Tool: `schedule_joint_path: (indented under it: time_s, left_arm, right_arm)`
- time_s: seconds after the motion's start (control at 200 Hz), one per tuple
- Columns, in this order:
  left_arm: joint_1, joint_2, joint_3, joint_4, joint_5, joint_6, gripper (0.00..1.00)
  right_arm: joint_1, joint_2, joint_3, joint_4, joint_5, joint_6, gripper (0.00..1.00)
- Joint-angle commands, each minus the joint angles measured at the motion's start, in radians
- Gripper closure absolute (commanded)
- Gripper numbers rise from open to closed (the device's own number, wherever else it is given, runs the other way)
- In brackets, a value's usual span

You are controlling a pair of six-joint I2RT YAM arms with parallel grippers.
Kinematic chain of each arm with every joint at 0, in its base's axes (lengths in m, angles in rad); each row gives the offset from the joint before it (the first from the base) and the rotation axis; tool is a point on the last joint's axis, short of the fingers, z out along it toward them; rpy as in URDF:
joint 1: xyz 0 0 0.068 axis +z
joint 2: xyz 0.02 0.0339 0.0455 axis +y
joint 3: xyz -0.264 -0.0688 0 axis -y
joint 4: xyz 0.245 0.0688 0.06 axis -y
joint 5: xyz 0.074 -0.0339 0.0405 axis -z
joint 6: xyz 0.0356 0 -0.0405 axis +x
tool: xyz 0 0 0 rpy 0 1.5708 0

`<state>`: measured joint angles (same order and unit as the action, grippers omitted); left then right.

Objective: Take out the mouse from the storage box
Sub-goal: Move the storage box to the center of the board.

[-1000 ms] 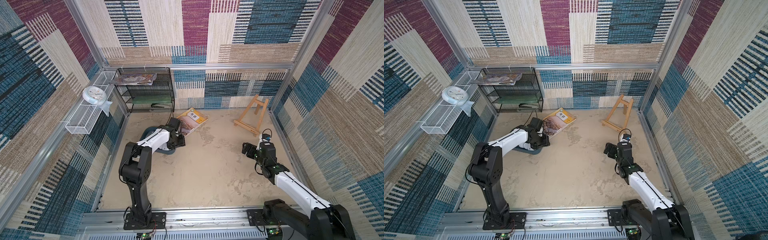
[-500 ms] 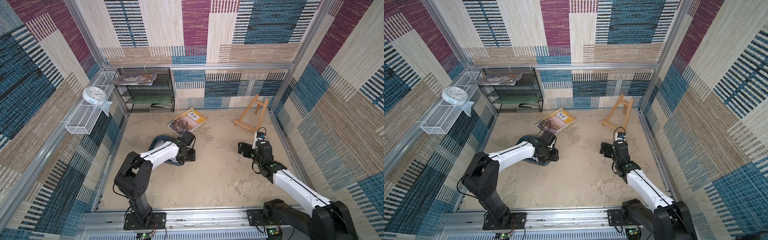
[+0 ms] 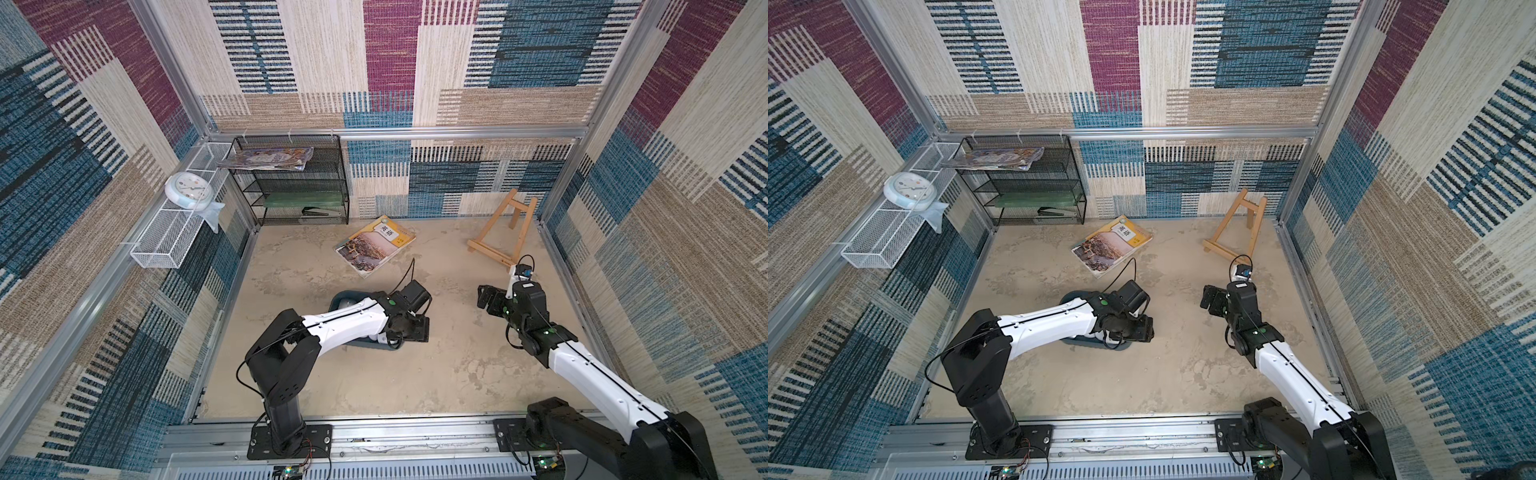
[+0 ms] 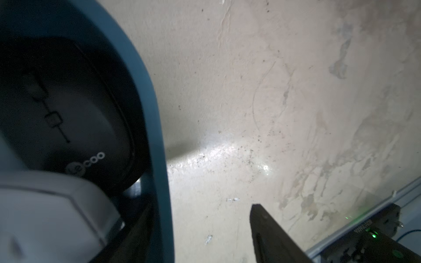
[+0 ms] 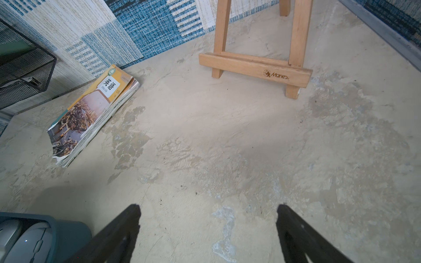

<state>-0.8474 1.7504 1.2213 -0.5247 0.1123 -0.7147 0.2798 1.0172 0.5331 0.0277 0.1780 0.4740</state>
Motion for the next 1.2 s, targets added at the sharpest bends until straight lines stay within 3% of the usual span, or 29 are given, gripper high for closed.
schedule_joint_path:
  time_s: [0.0,0.155,0.426,0.521,0.626,0.886,1.197]
  left_arm:
    - [0.001,-0.089,0.014,-0.051,-0.049,0.038,0.16]
    - [0.097,-0.3,-0.079,-0.069,-0.102,0.081,0.08]
    - [0.514,-0.657,-0.356,-0.091,-0.168,0.056,0.01]
    - [0.631,-0.723,-0.436,-0.047,-0.125,0.05,0.01]
    - [0.731,-0.714,-0.493,0.024,0.003,0.041,0.01]
    - [0.779,-0.596,-0.57,0.232,0.219,0.008,0.03]
    - [0.774,-0.513,-0.583,0.331,0.311,-0.004,0.07]
  right_arm:
    - [0.007,-0.003,0.01,-0.022,-0.005,0.006,0.04]
    - [0.055,0.008,0.03,-0.038,-0.035,0.036,0.04]
    - [0.219,0.083,0.075,-0.017,-0.064,0.141,0.04]
    - [0.284,0.147,0.099,0.004,-0.074,0.173,0.04]
    - [0.347,0.227,0.137,0.02,-0.077,0.198,0.04]
    - [0.442,0.4,0.218,0.083,-0.174,0.265,0.05]
    - [0.498,0.566,0.306,0.136,-0.293,0.288,0.07]
